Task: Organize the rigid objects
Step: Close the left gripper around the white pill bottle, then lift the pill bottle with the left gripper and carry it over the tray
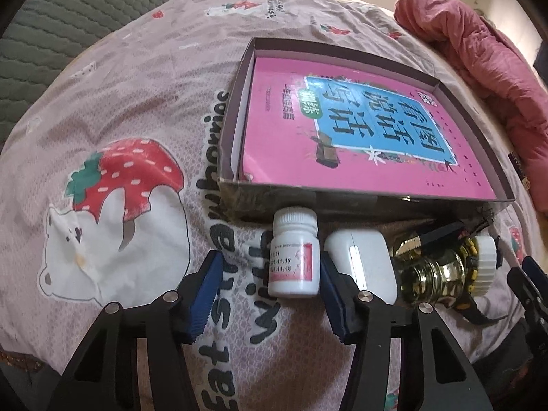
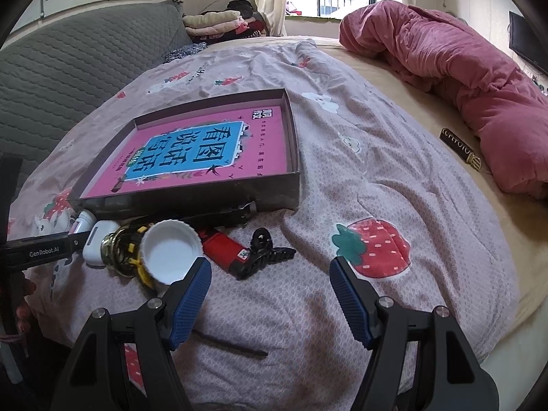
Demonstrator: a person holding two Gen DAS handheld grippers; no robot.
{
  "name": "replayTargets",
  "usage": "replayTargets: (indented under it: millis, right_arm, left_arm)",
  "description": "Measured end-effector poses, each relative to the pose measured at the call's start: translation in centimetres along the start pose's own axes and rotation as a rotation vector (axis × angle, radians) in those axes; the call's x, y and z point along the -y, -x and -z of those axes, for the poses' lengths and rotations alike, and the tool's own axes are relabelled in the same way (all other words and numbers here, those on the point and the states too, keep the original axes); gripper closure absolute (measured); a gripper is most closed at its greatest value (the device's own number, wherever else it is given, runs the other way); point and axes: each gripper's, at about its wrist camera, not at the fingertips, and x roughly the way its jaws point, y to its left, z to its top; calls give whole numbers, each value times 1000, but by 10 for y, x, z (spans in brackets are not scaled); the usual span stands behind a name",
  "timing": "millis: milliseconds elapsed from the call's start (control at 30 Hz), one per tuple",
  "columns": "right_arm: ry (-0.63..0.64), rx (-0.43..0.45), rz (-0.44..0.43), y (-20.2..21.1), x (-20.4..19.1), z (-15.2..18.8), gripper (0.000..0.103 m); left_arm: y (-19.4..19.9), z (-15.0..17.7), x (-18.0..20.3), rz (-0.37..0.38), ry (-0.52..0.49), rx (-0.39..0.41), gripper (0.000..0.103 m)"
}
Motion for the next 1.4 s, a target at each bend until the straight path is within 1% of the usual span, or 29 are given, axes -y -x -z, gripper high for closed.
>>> replayTargets:
  millis: [100, 233, 267, 300, 367, 467, 533, 633, 700, 767, 833, 967, 1167, 1400]
  right_arm:
    - [5, -21, -1, -10, 2, -1, 32]
    - [22, -23, 5, -18, 3, -4, 32]
    - [24, -22, 0, -20, 3, -5, 32]
    - [21, -21, -3, -22, 4, -6, 32]
    - [10, -24, -18, -25, 8, -7, 33]
    - [-21, -50, -37, -31, 14, -6, 37]
    - [-48, -58, -61, -33, 18, -5, 38]
    - [-72, -59, -101, -34, 22, -5, 46]
    - [-69, -63, -122, -36, 20, -6, 53]
    - [-62, -68, -151, -37, 18, -6, 58]
    - [-49, -76, -183, -39, 13, -6, 61]
    - [-25, -72, -199, -38, 7, -7, 62]
    - [-82, -58, -240, -39, 16, -8, 63]
    - [-59, -23, -241, -31, 14, -11, 63]
  left_arm:
    - [-1, -1, 2, -16, -9, 18, 52]
    - [0, 0, 5, -32, -14, 44, 58]
    - [0, 0, 6, -36, -14, 49, 61]
    - [1, 0, 6, -39, -12, 55, 66]
    - [1, 0, 7, -48, -14, 67, 71]
    - [3, 1, 10, -50, -21, 83, 76]
    - [5, 2, 12, -46, -31, 93, 76]
    - [6, 3, 15, -26, -34, 98, 76]
    - [6, 3, 18, -20, -43, 100, 76]
    - [5, 3, 21, -25, -52, 102, 76]
    - [4, 3, 20, -18, -45, 98, 76]
    - [2, 1, 18, 3, -30, 99, 76]
    - [0, -2, 12, 42, -4, 97, 76]
    - [6, -2, 4, 100, 28, 118, 76]
